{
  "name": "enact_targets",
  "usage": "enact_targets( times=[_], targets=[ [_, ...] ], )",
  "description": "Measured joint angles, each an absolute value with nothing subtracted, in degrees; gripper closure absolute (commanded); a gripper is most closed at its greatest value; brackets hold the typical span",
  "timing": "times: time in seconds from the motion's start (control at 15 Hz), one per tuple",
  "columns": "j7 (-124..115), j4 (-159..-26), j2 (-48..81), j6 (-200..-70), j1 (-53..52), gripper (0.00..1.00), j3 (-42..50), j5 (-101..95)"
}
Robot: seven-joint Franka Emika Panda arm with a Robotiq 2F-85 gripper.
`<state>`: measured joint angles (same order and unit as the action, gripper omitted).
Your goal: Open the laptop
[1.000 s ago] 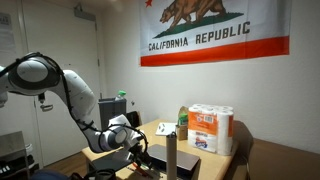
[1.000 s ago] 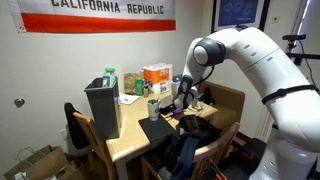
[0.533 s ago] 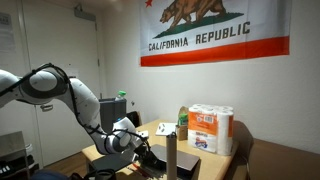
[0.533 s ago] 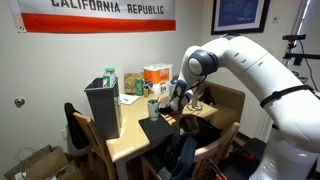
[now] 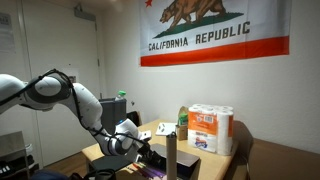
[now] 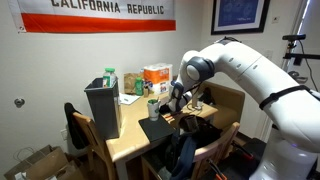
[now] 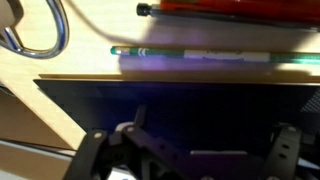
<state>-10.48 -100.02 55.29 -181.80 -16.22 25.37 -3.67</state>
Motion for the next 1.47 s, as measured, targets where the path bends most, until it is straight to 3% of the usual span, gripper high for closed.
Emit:
enact_targets(
  times=[0.8, 1.47],
  targets=[
    [-10.48, -91.59, 55.56, -183.00, -21.55, 0.00, 33.73, -0.65],
    [-10.71, -73.83, 62.32, -177.41, -18.01, 0.00, 34.35, -0.58]
  ],
)
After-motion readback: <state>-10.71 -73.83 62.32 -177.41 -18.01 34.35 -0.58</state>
